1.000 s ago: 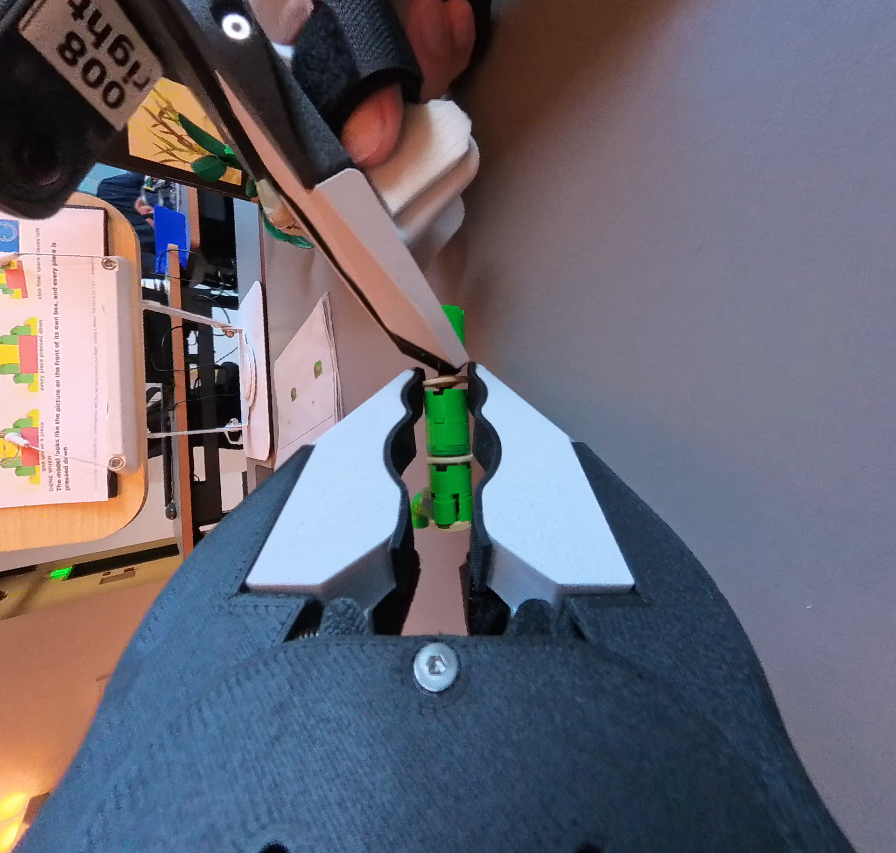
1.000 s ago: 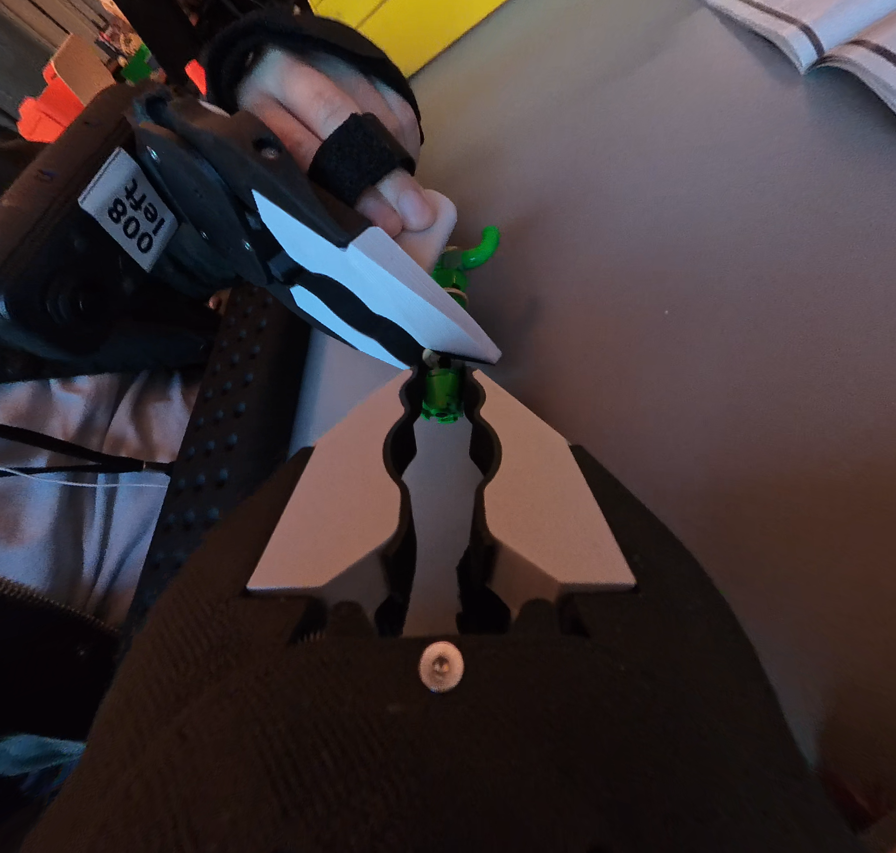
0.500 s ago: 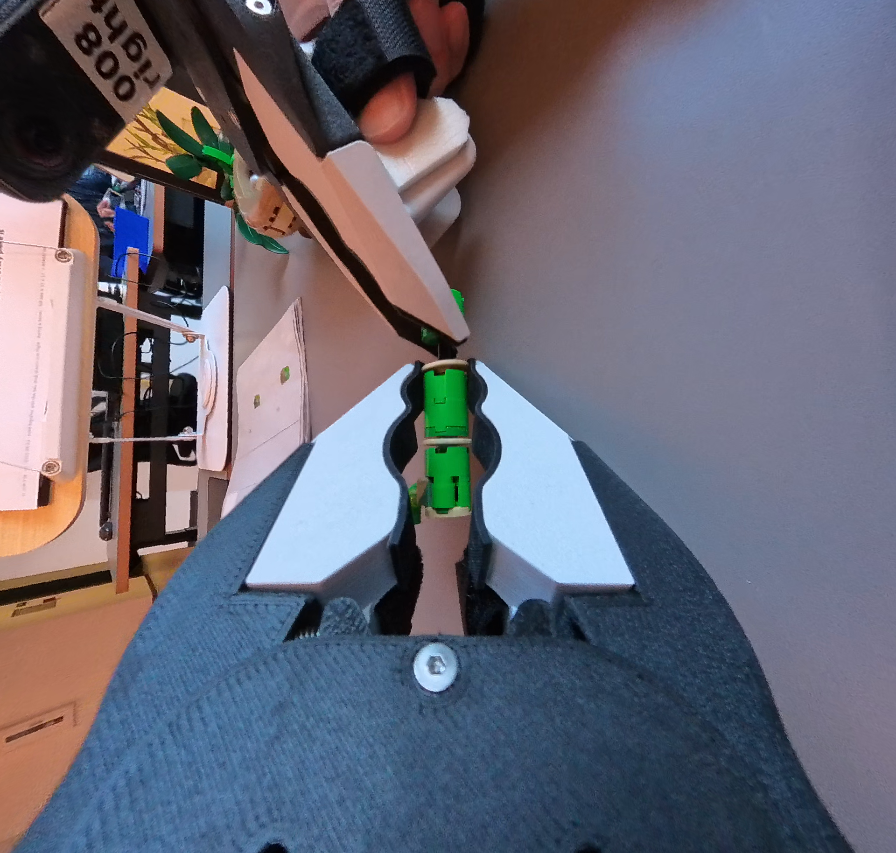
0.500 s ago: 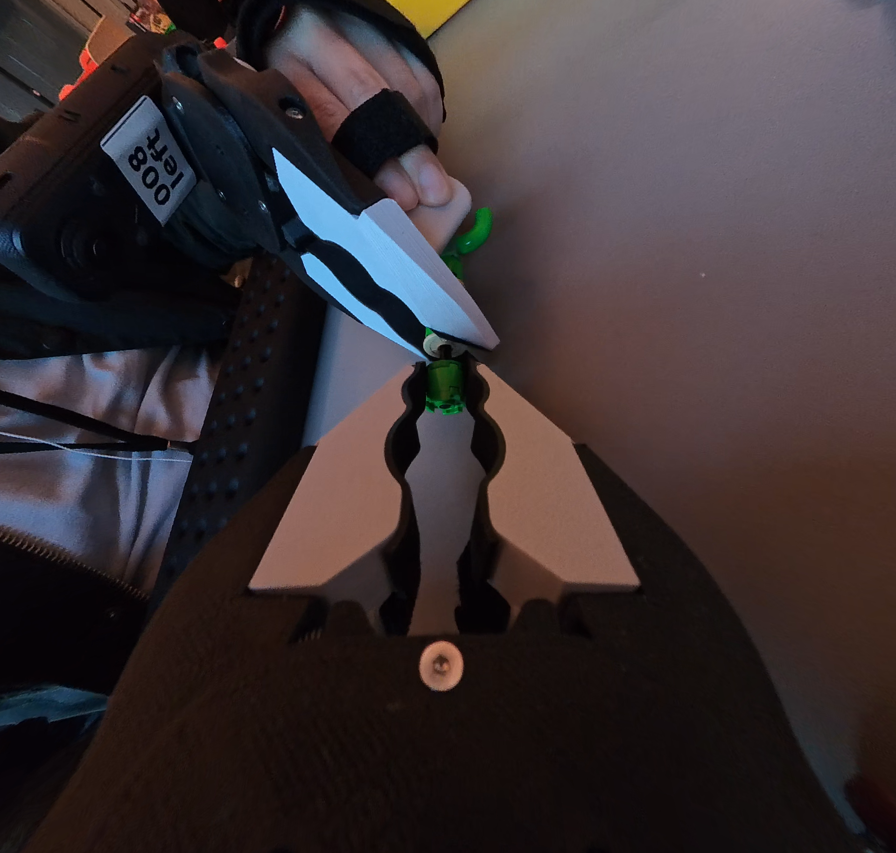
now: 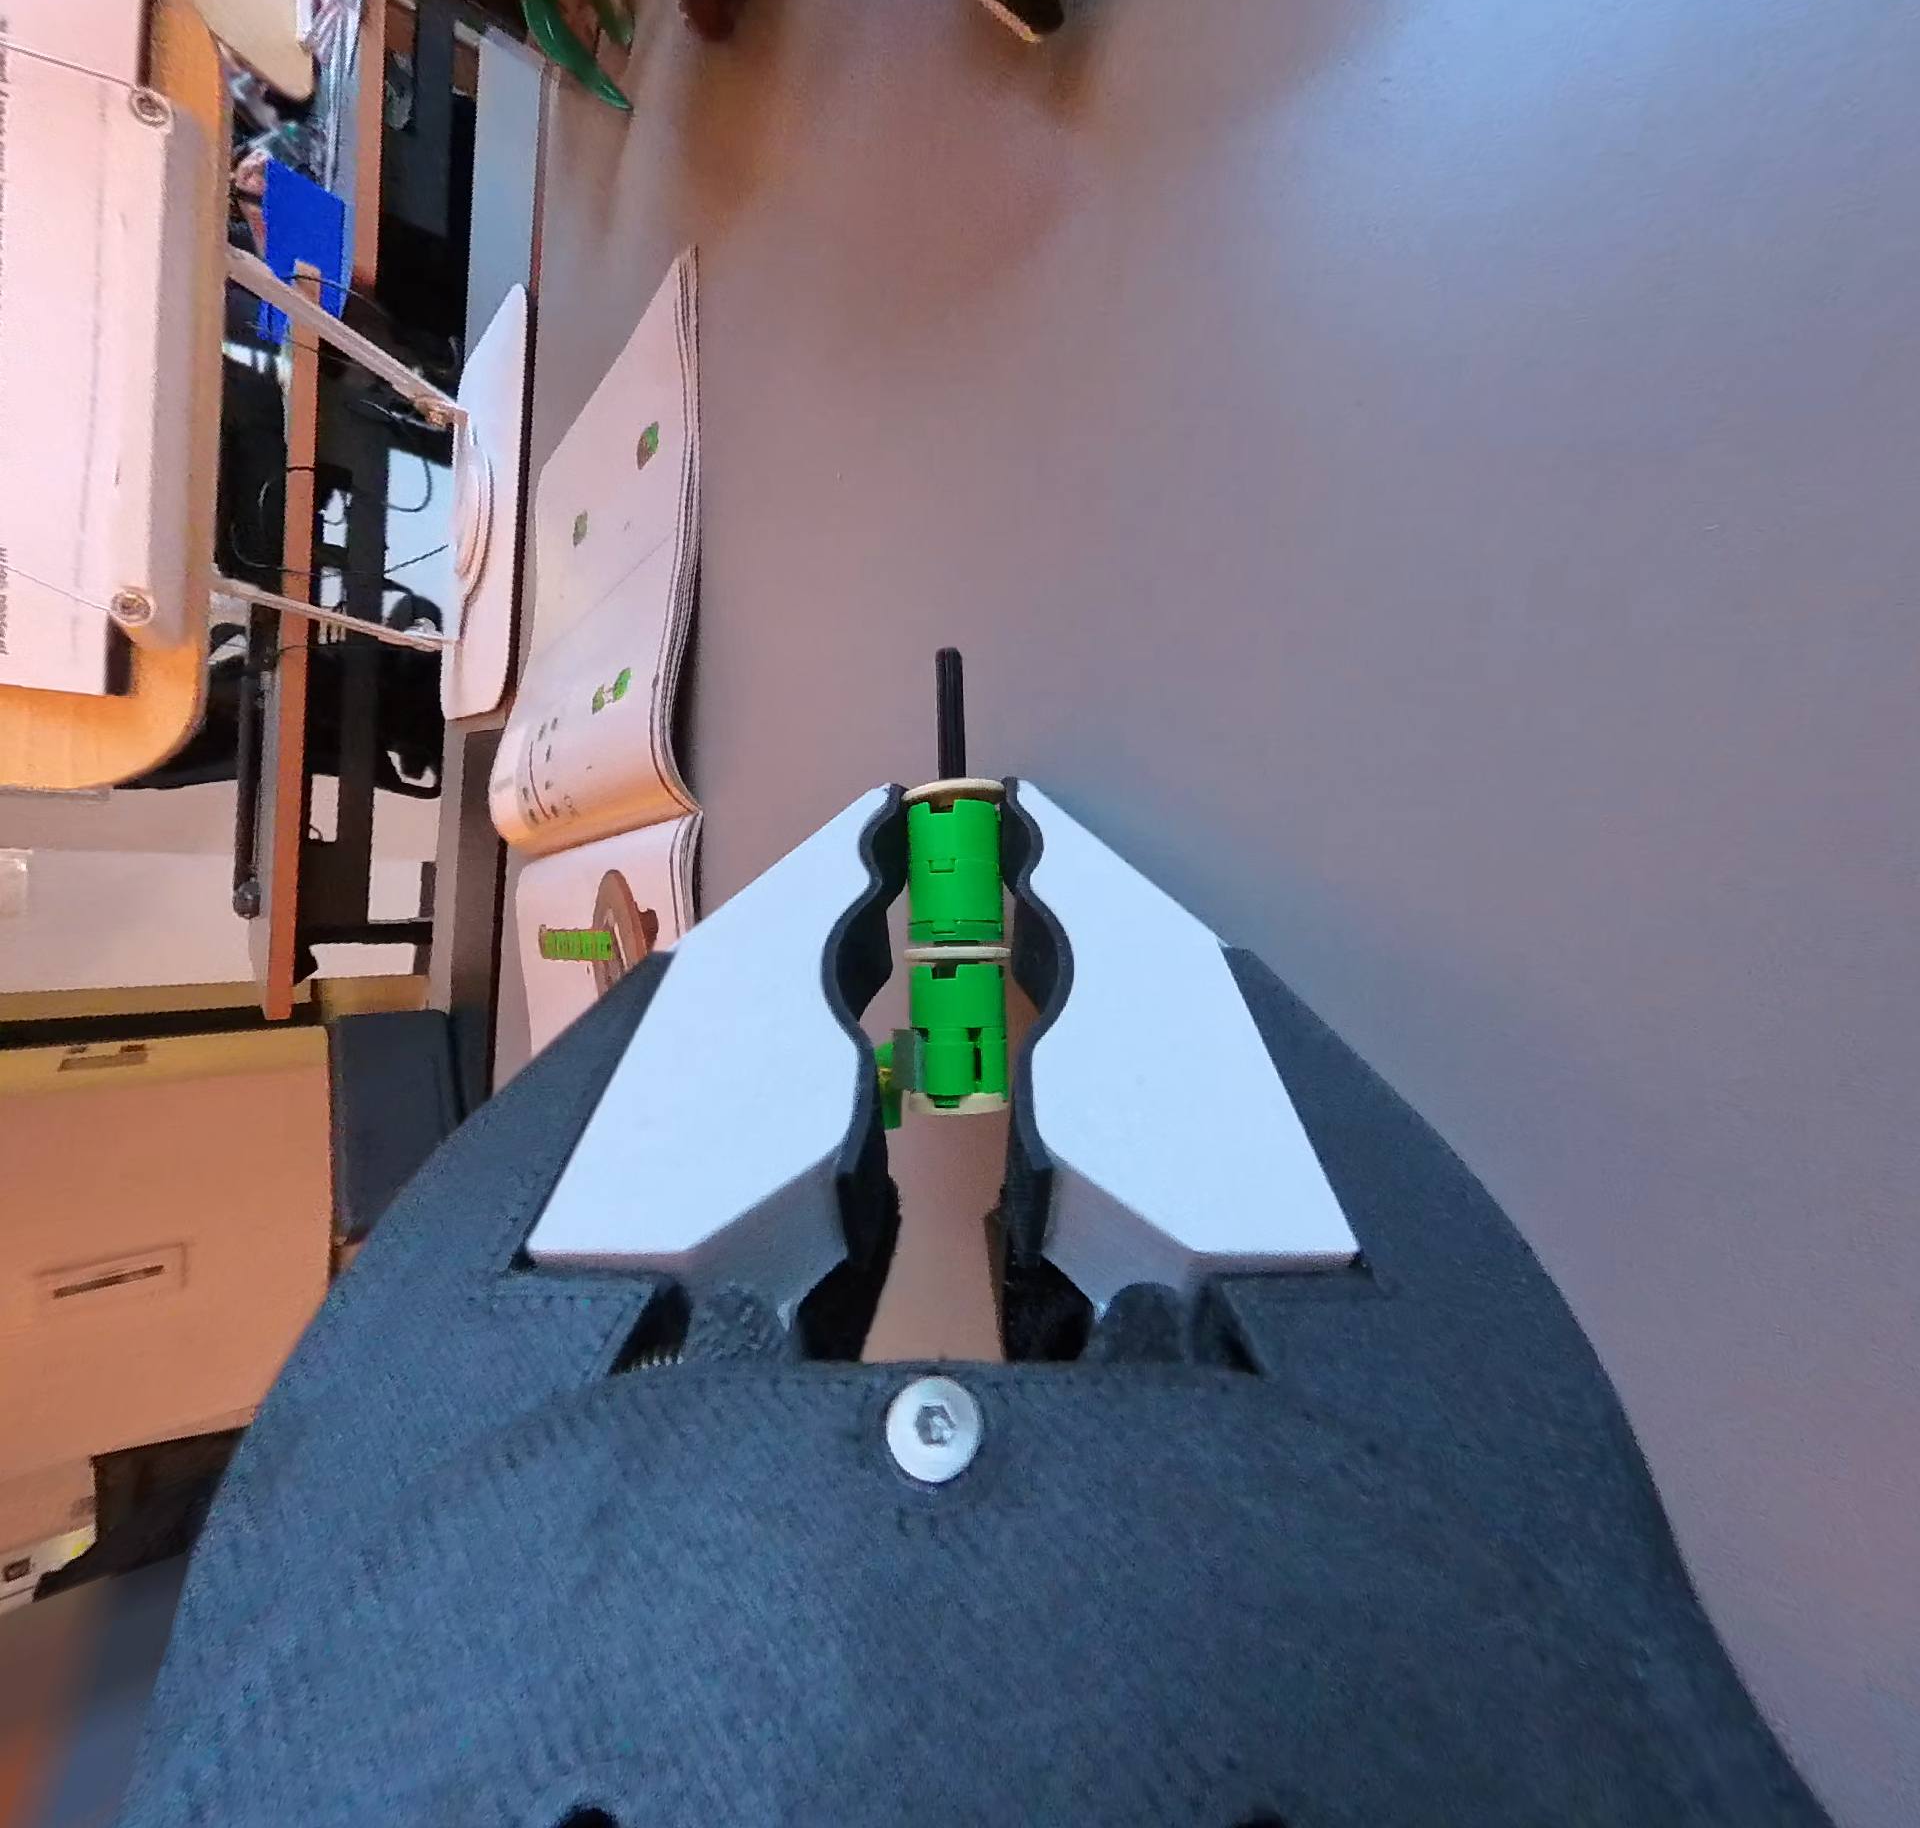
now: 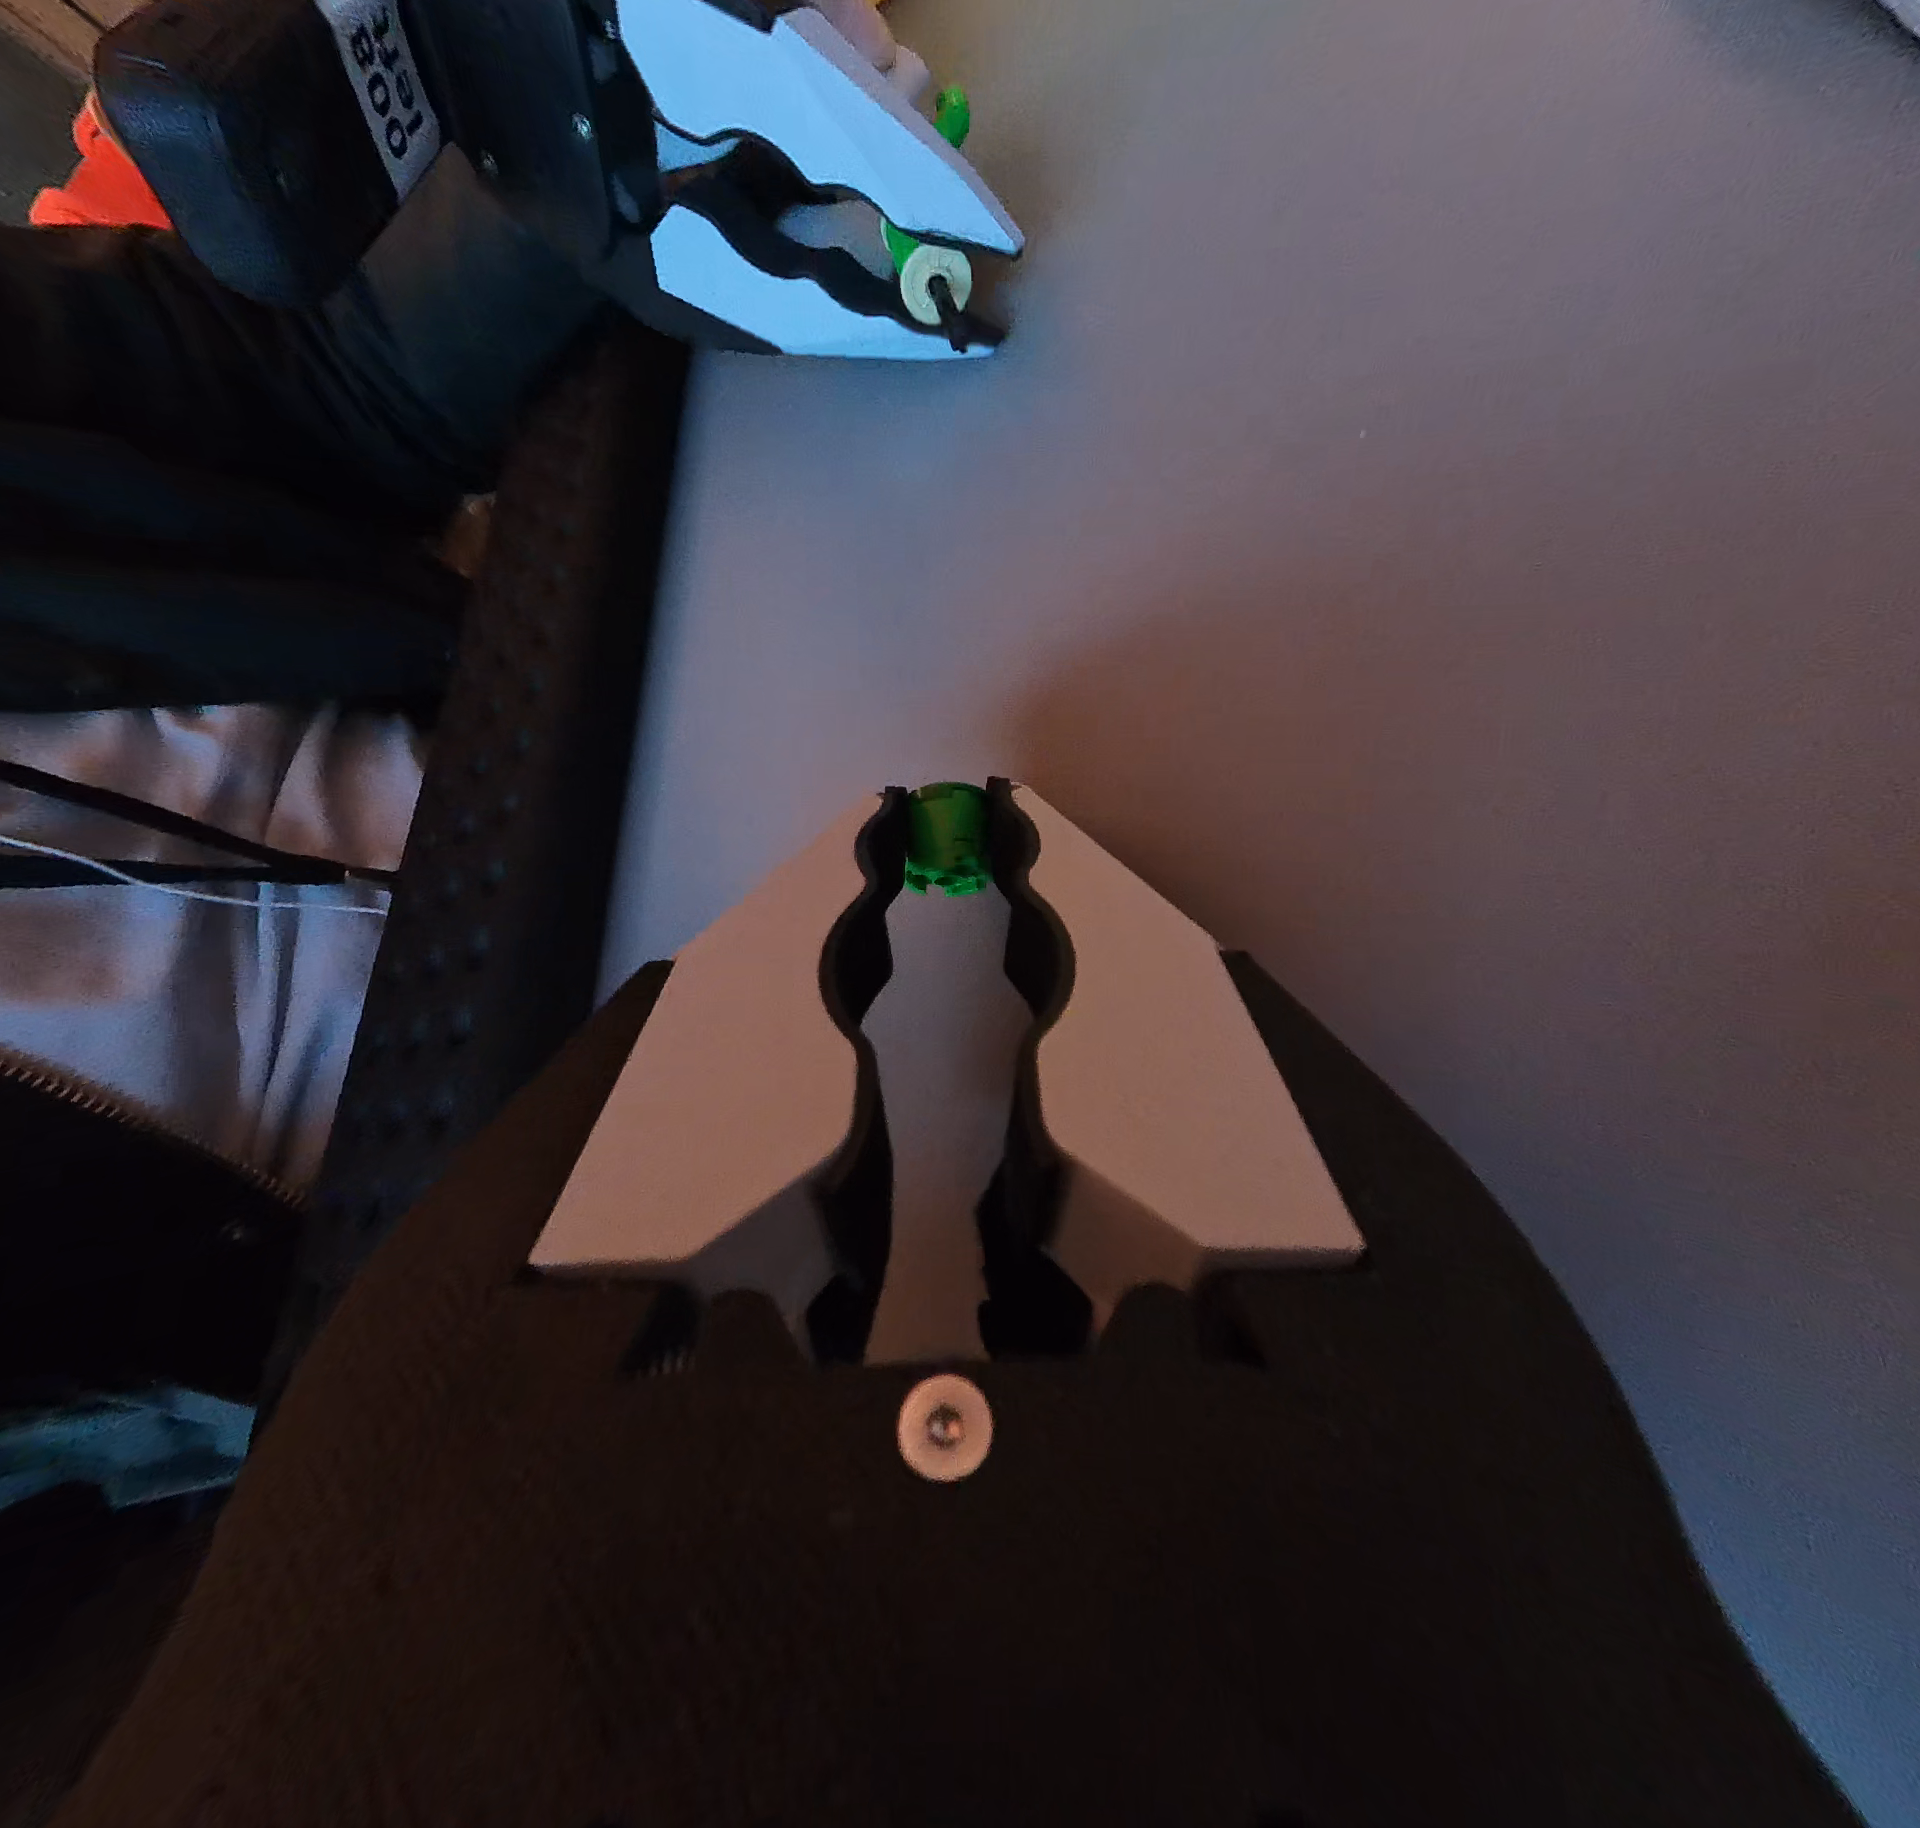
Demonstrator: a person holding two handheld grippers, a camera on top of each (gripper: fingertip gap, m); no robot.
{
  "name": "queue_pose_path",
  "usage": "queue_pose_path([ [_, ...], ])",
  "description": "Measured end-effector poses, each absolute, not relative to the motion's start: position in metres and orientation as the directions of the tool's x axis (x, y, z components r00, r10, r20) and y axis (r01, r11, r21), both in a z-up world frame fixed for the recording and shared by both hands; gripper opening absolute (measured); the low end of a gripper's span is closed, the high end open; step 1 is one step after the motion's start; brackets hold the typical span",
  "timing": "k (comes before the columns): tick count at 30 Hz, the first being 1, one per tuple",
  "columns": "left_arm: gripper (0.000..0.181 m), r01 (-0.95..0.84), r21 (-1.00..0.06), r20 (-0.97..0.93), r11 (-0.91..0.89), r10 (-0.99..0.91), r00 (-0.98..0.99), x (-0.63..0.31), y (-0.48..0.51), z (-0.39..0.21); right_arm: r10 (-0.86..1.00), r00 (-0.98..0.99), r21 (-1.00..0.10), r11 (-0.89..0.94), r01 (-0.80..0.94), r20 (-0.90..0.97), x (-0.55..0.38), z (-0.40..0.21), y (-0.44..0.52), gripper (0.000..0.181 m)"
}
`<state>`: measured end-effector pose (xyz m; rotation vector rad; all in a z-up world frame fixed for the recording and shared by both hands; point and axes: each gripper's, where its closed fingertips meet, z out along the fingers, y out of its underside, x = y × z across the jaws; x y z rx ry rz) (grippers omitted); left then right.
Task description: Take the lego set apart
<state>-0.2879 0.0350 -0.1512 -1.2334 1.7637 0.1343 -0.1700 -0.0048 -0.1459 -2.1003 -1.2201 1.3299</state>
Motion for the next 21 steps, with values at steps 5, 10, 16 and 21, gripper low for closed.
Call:
queue_pose_path([
  [5,0.027,-0.726,-0.556,-0.634,0.404,-0.771,0.057,-0.280,0.029,-0.145,0.866,0.145,-0.761,-0.492,0.422,-0.479,-0.179,-0.133,-0.004,0.015],
  [10,0.051,-0.575,-0.792,-0.364,0.207,-0.916,0.171,-0.250,0.016,-0.112,0.986,0.141,-0.920,-0.132,0.369,-0.085,-0.203,-0.092,0.005,0.015],
  [16,0.031,-0.245,-0.937,0.208,-0.251,-0.960,0.187,-0.222,0.012,-0.051,0.873,0.221,-0.845,0.309,0.436,0.434,-0.212,-0.057,0.008,0.015],
  [21,0.028,-0.208,-0.835,0.506,-0.509,-0.860,0.072,-0.205,0.021,-0.040,0.786,0.248,-0.768,0.393,0.507,0.566,-0.210,-0.058,0.015,0.015],
])
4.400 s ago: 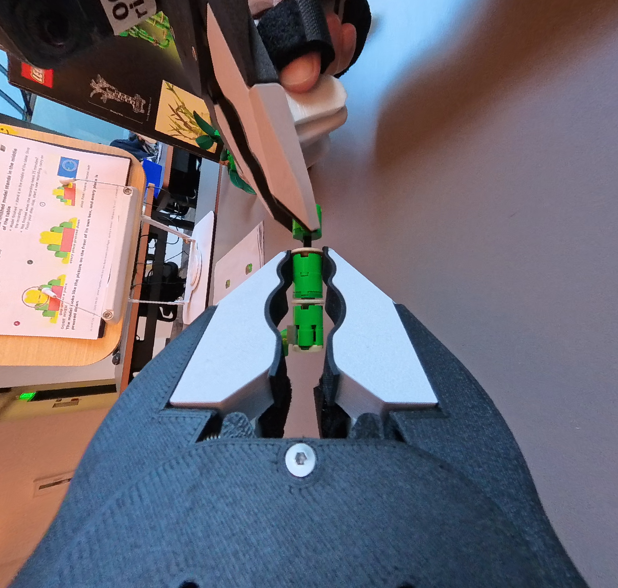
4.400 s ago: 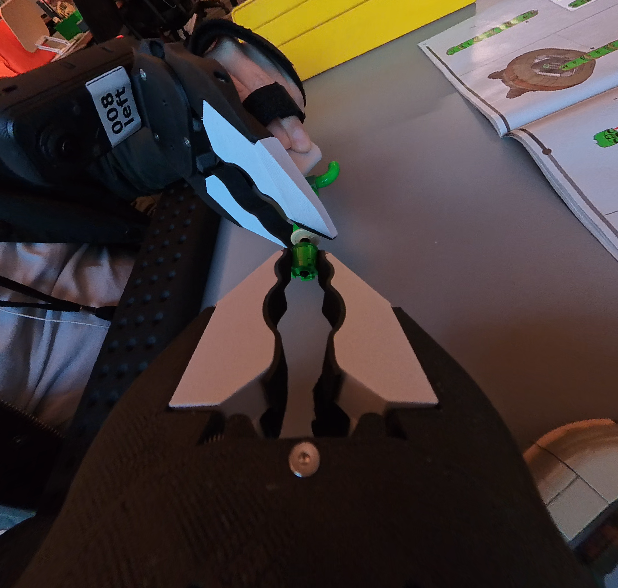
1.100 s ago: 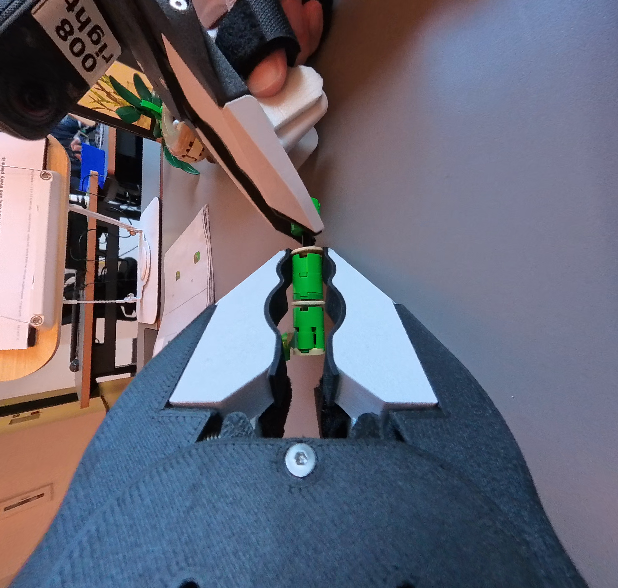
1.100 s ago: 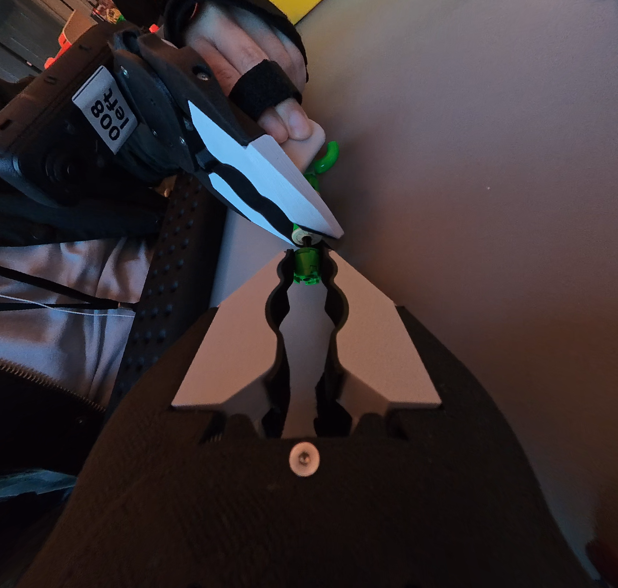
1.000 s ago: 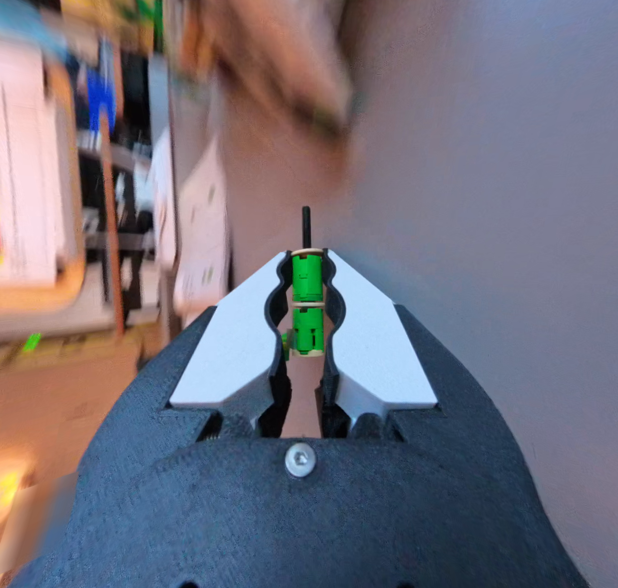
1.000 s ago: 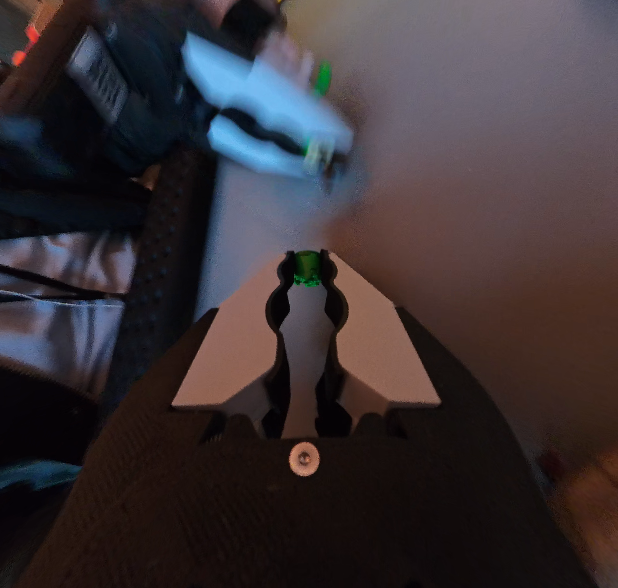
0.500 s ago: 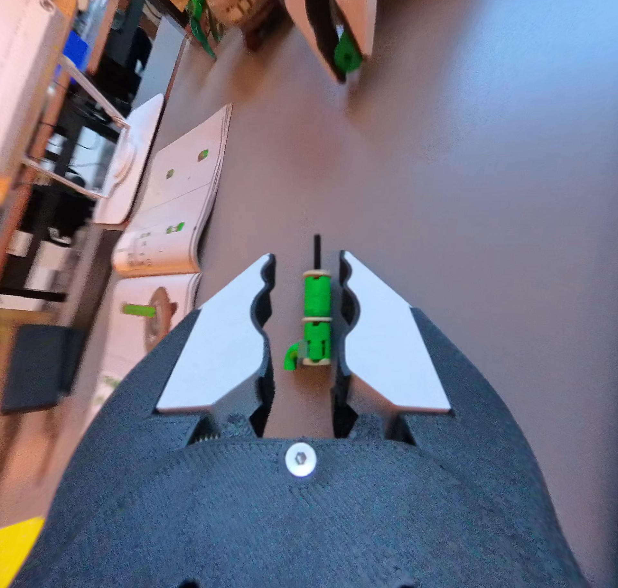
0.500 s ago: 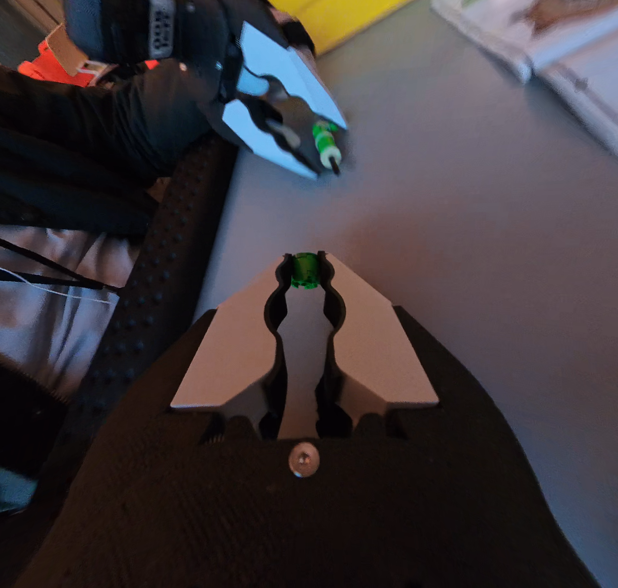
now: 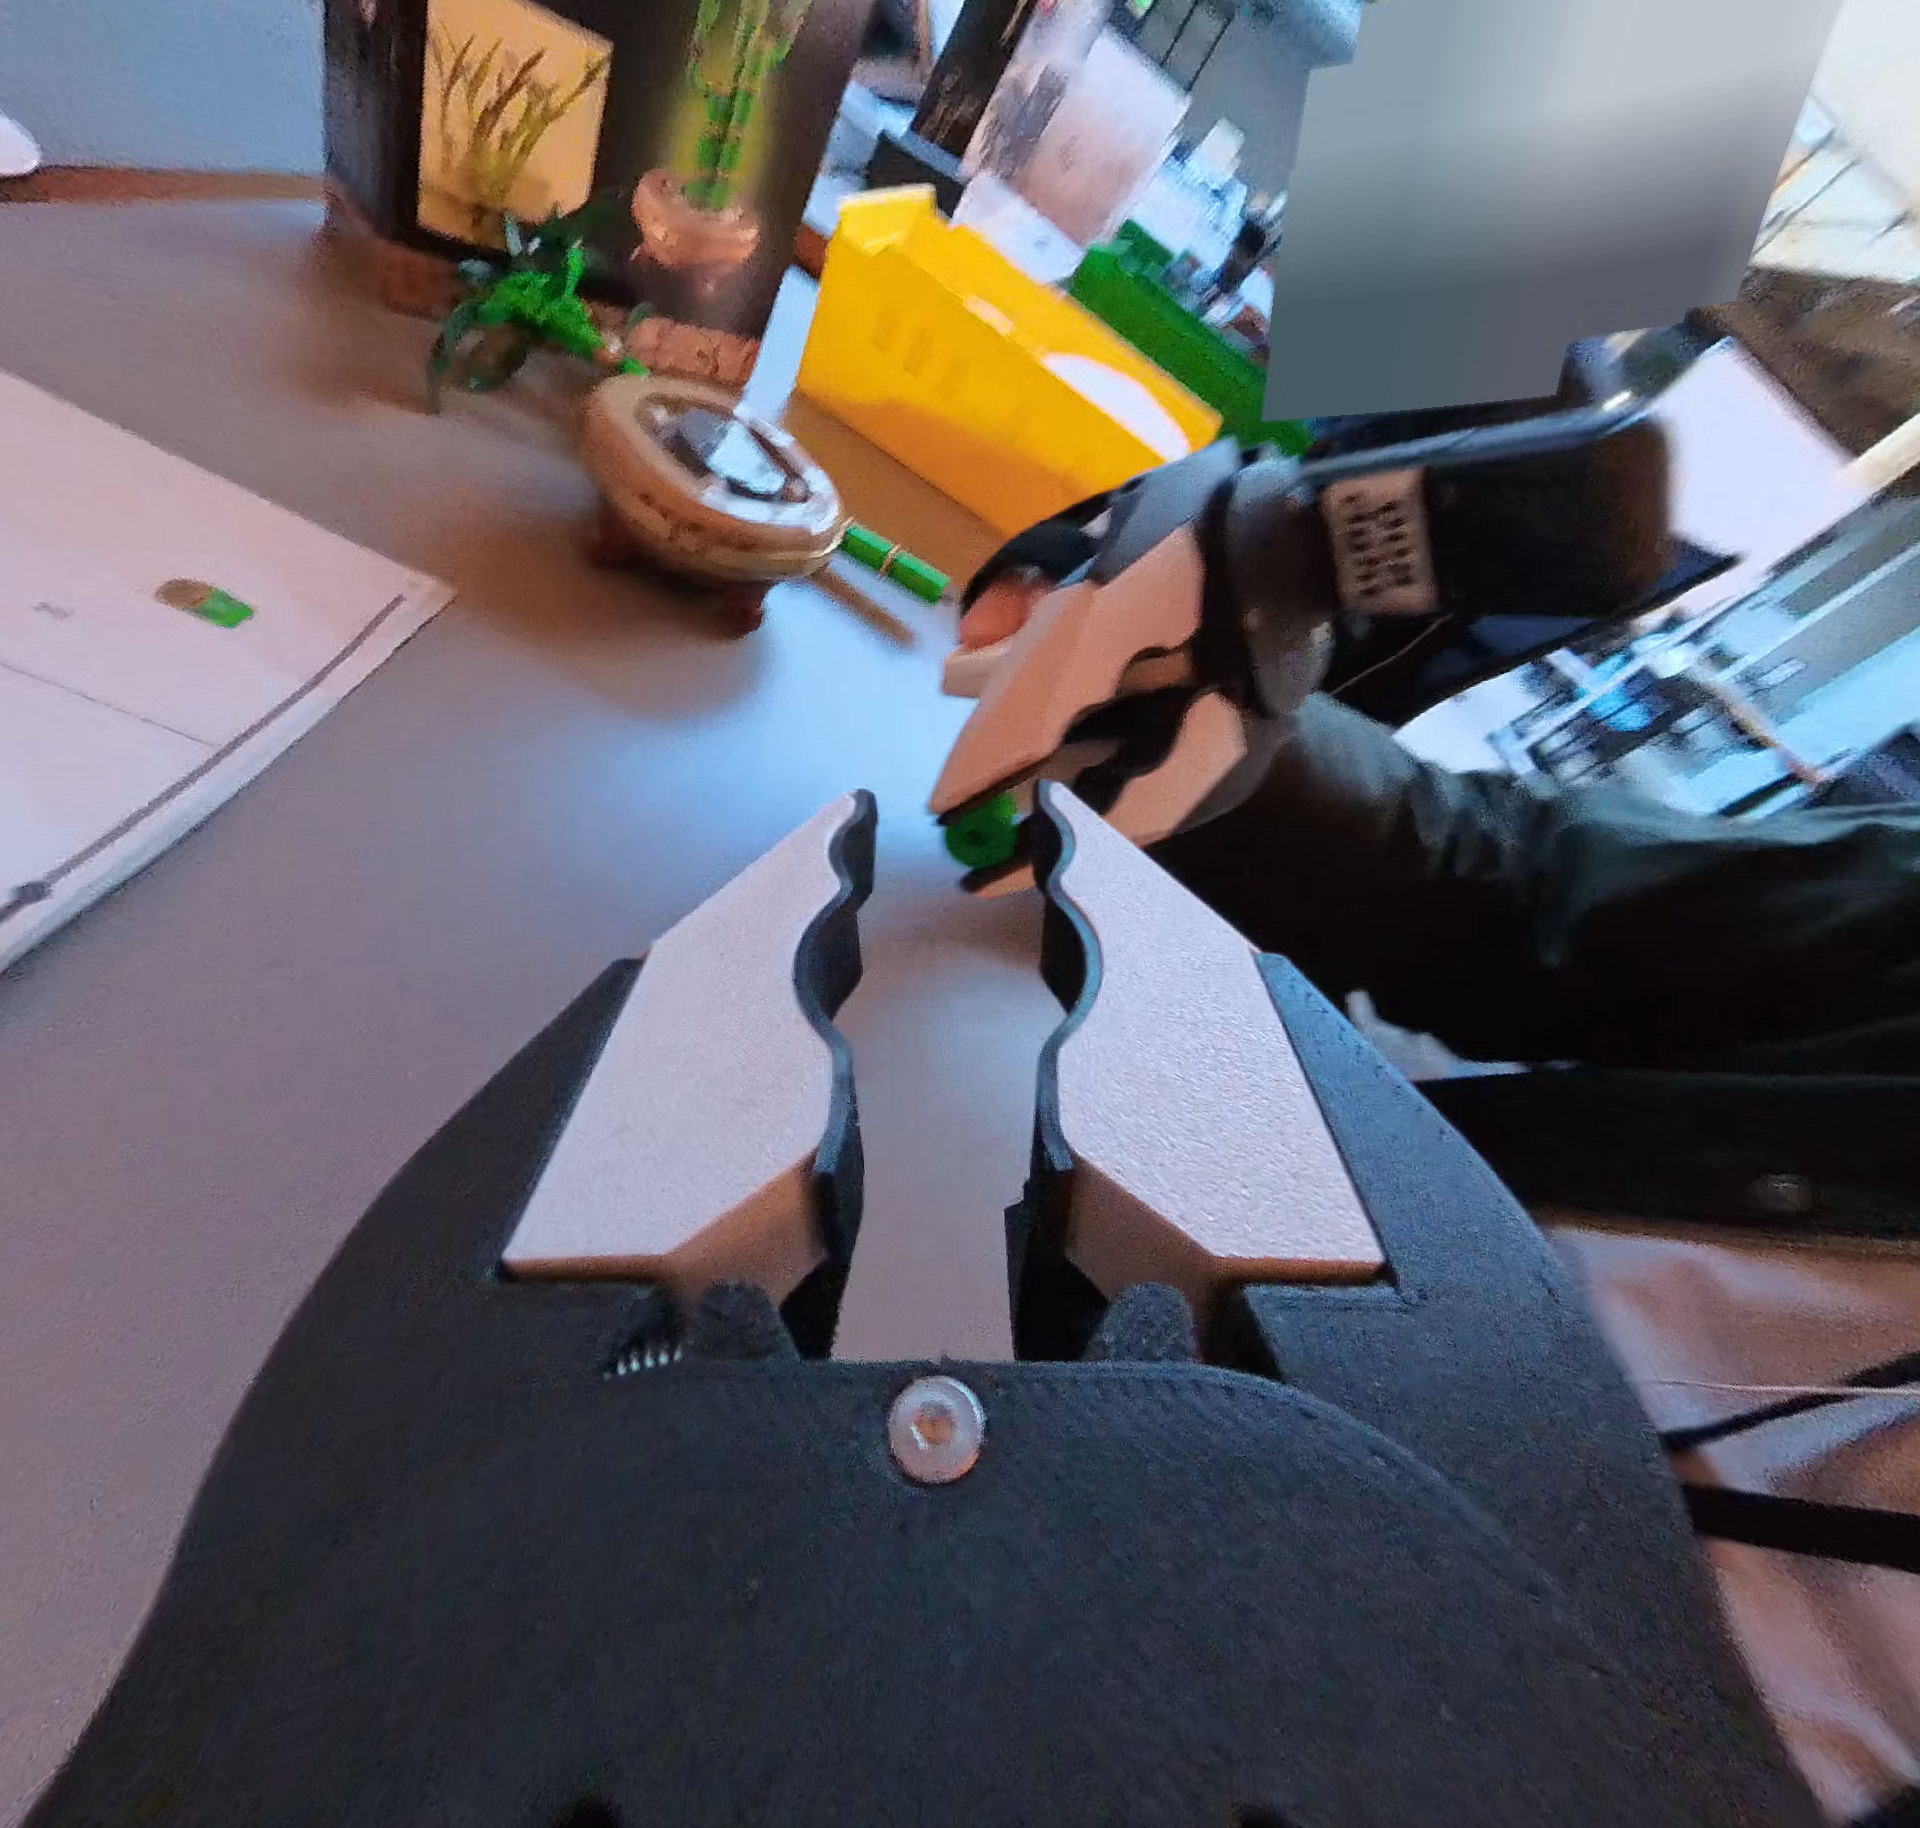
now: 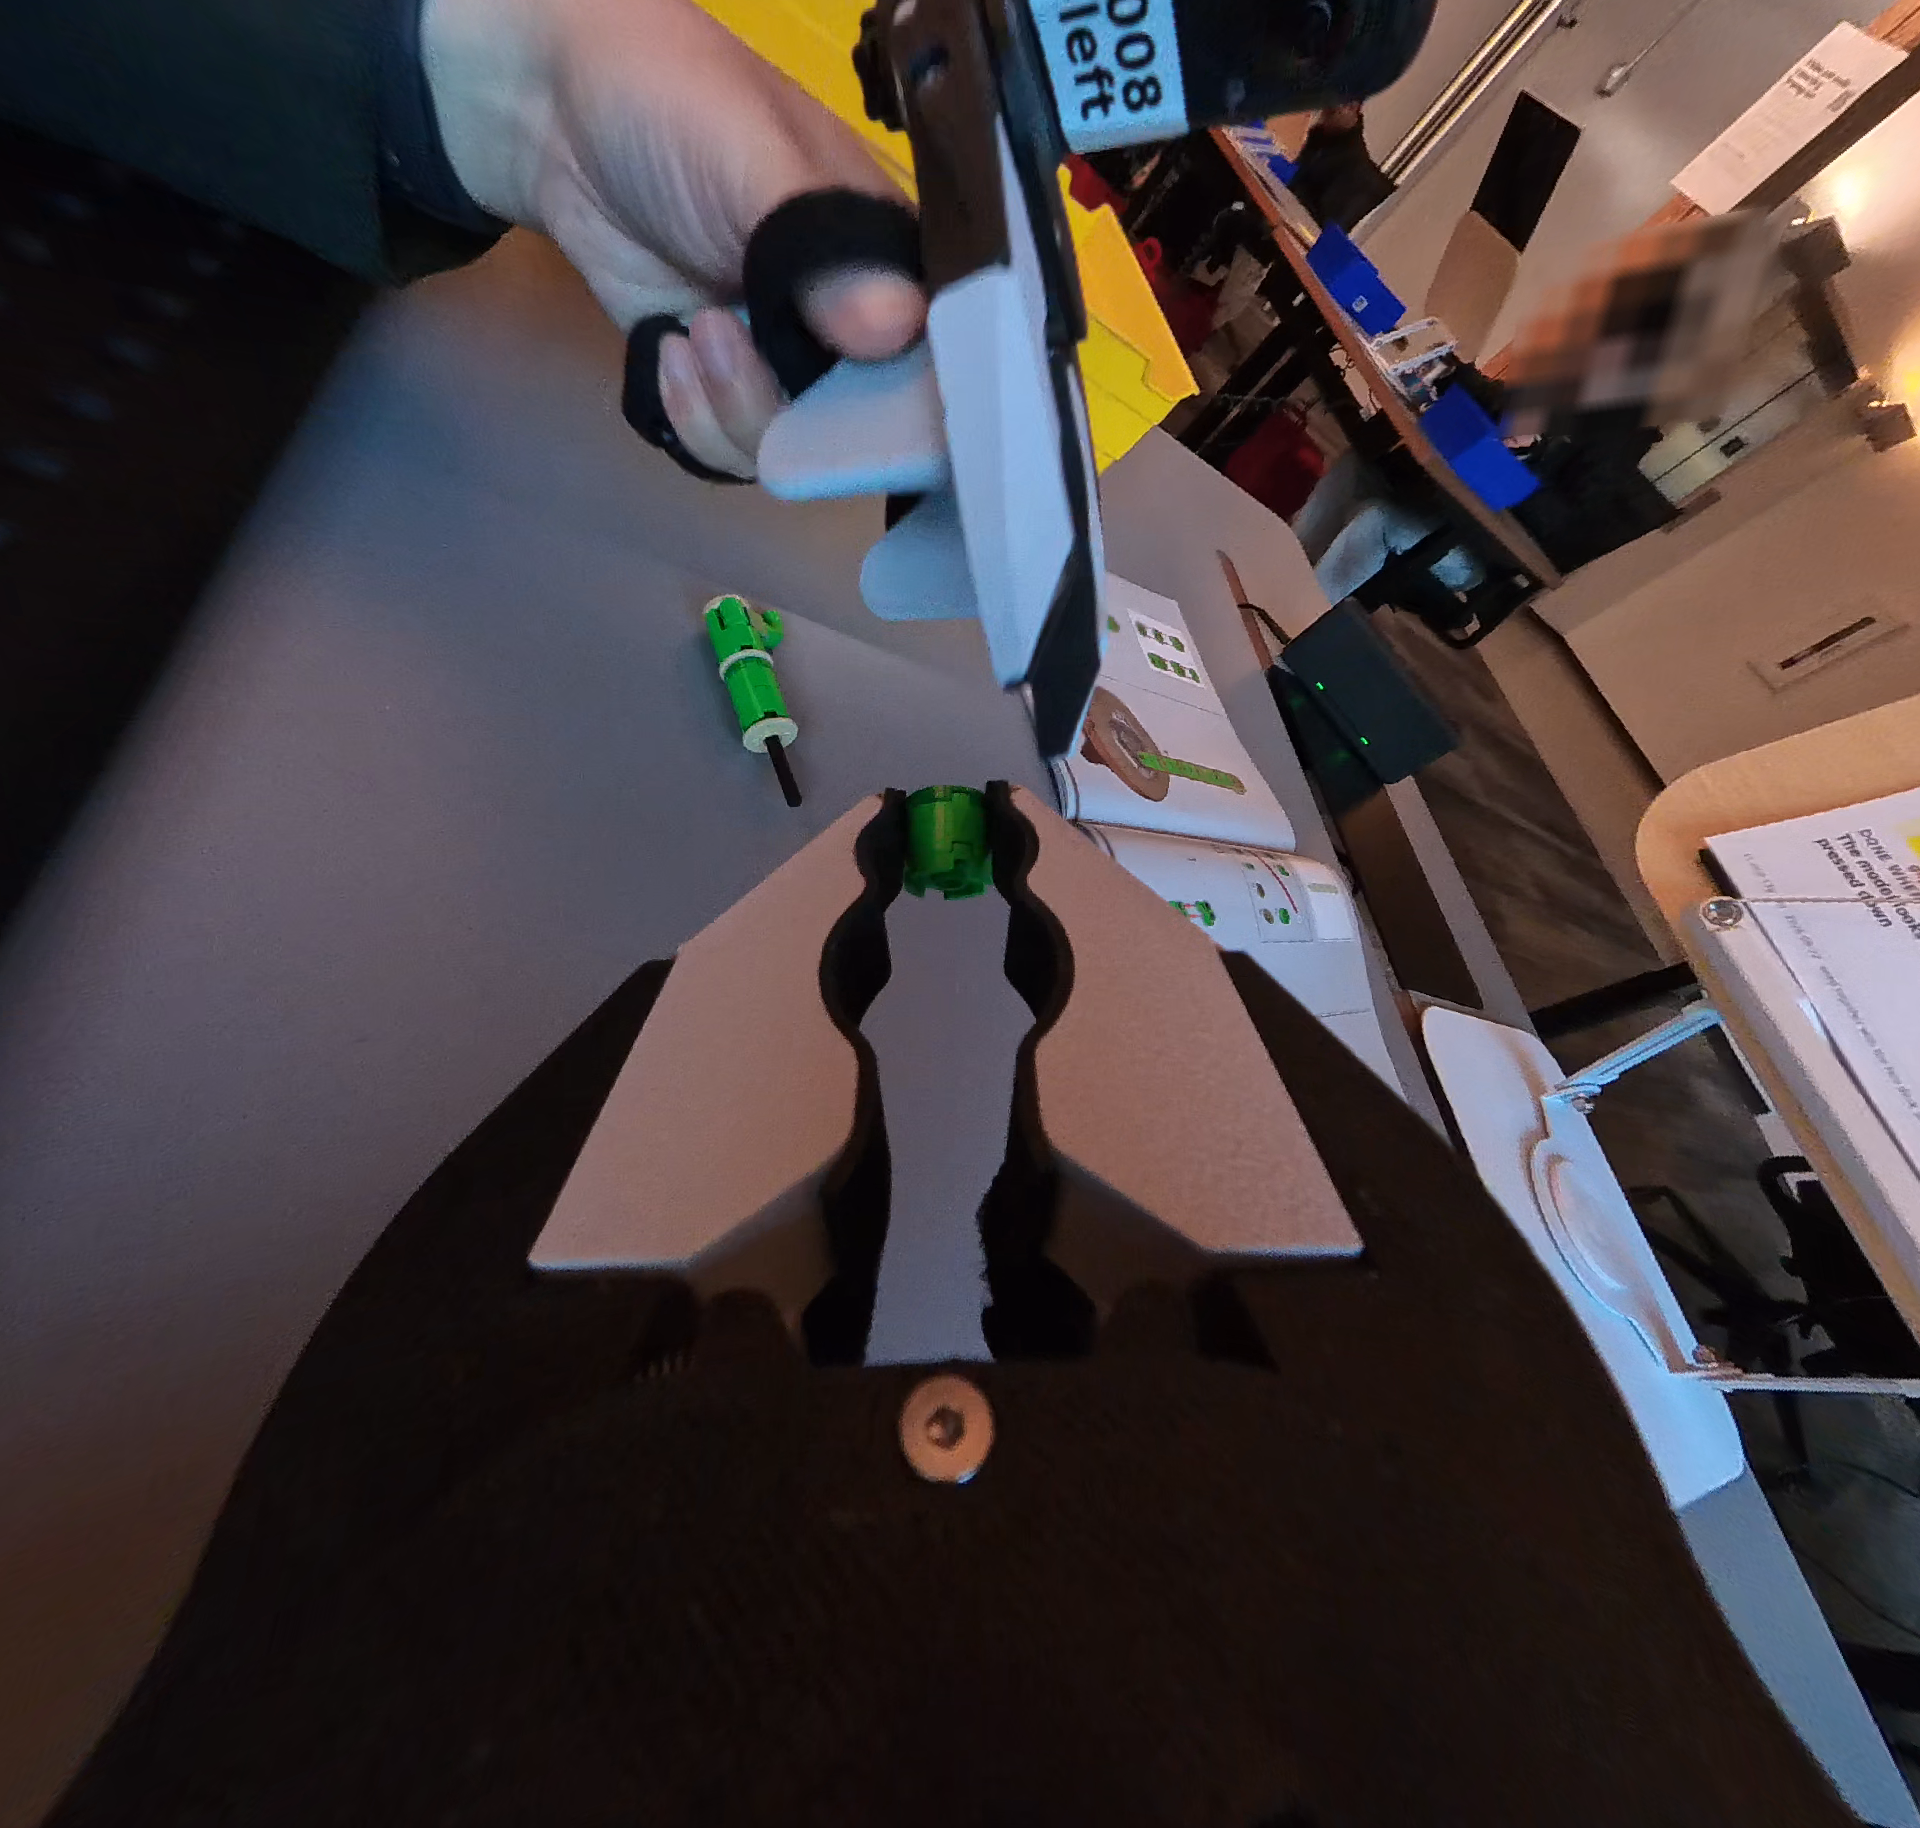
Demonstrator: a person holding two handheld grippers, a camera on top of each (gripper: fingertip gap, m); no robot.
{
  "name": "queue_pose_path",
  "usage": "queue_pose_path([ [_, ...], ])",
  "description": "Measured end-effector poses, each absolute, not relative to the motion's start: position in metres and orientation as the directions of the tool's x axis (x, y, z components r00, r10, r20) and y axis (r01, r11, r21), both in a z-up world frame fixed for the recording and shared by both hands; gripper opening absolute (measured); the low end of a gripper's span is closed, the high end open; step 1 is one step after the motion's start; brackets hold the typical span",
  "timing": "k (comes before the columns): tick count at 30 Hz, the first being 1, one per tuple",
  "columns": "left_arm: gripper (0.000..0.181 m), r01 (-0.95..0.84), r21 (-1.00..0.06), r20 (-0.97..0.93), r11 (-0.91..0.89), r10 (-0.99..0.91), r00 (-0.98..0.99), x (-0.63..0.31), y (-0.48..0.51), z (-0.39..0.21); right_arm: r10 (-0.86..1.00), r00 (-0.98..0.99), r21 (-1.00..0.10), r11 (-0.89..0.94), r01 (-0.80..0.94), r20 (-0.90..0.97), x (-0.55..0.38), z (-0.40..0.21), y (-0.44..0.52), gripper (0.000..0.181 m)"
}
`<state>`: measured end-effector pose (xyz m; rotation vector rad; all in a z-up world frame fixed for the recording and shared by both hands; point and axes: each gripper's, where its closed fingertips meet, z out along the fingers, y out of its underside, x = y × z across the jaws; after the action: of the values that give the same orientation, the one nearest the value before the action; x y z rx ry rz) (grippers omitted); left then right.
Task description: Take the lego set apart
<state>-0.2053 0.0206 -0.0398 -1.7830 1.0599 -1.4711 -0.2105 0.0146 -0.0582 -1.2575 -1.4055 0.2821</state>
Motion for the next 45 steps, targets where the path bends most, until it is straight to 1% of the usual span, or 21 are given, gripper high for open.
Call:
queue_pose_path([
  [2,0.033,-0.239,-0.835,0.487,-0.496,-0.868,0.097,-0.203,0.021,-0.053,0.780,0.267,-0.773,0.388,0.502,0.565,-0.211,-0.057,0.017,0.015],
  [6,0.033,-0.210,-0.794,0.576,-0.570,-0.816,0.037,-0.204,0.012,-0.063,0.788,0.249,-0.772,0.392,0.501,0.562,-0.220,-0.059,0.013,0.015],
  [8,0.018,-0.168,-0.796,0.593,-0.581,-0.805,-0.025,-0.205,0.009,-0.056,0.785,0.243,-0.765,0.398,0.507,0.570,-0.223,-0.060,0.012,0.015],
  [9,0.014,-0.150,-0.805,0.585,-0.574,-0.810,-0.038,-0.205,0.008,-0.053,0.786,0.240,-0.766,0.402,0.502,0.569,-0.224,-0.059,0.010,0.015],
  [11,0.015,-0.151,-0.822,0.561,-0.550,-0.827,-0.040,-0.205,0.006,-0.053,0.788,0.238,-0.766,0.400,0.503,0.568,-0.225,-0.060,0.009,0.015],
  [13,0.021,-0.190,-0.812,0.568,-0.553,-0.822,-0.036,-0.204,0.002,-0.059,0.783,0.236,-0.760,0.405,0.508,0.575,-0.226,-0.060,0.008,0.015],
  [14,0.022,-0.208,-0.803,0.578,-0.559,-0.815,-0.039,-0.203,0.000,-0.062,0.784,0.229,-0.755,0.406,0.515,0.577,-0.226,-0.062,0.007,0.015],
  [15,0.021,-0.215,-0.795,0.588,-0.567,-0.808,-0.040,-0.204,0.000,-0.064,0.783,0.227,-0.751,0.405,0.521,0.579,-0.226,-0.064,0.007,0.015],
  [17,0.014,-0.216,-0.798,0.584,-0.563,-0.810,-0.046,-0.205,0.000,-0.065,0.777,0.229,-0.744,0.405,0.532,0.587,-0.226,-0.065,0.009,0.015],
  [21,0.014,-0.184,-0.835,0.529,-0.518,-0.848,-0.013,-0.207,0.007,-0.061,0.762,0.262,-0.752,0.406,0.519,0.592,-0.223,-0.061,0.013,0.017],
  [22,0.014,-0.162,-0.840,0.525,-0.517,-0.851,-0.005,-0.210,0.010,-0.058,0.750,0.275,-0.749,0.410,0.520,0.601,-0.220,-0.059,0.015,0.020],
  [24,0.014,-0.135,-0.837,0.537,-0.530,-0.844,-0.018,-0.214,0.013,-0.053,0.726,0.289,-0.740,0.431,0.516,0.624,-0.218,-0.053,0.016,0.019],
  [30,0.014,-0.164,-0.832,0.541,-0.530,-0.841,-0.025,-0.212,0.009,-0.058,0.701,0.270,-0.701,0.444,0.559,0.660,-0.221,-0.058,0.017,0.025],
  [32,0.014,-0.180,-0.834,0.533,-0.522,-0.846,-0.015,-0.211,0.008,-0.061,0.708,0.251,-0.693,0.445,0.568,0.660,-0.222,-0.061,0.015,0.015],
  [35,0.014,-0.166,-0.827,0.548,-0.537,-0.836,-0.024,-0.211,0.008,-0.059,0.683,0.250,-0.666,0.453,0.593,0.686,-0.222,-0.058,0.015,0.015],
  [37,0.014,-0.173,-0.824,0.553,-0.540,-0.832,-0.036,-0.211,0.006,-0.059,0.705,0.247,-0.683,0.439,0.584,0.665,-0.222,-0.058,0.013,0.015],
  [41,0.014,-0.175,-0.808,0.583,-0.562,-0.806,-0.104,-0.211,-0.003,-0.052,0.779,0.243,-0.769,0.420,0.482,0.578,-0.222,-0.050,0.003,0.015],
  [45,0.014,-0.179,-0.791,0.610,-0.585,-0.775,-0.163,-0.212,-0.011,-0.047,0.808,0.225,-0.800,0.418,0.430,0.544,-0.223,-0.045,-0.005,0.015],
])
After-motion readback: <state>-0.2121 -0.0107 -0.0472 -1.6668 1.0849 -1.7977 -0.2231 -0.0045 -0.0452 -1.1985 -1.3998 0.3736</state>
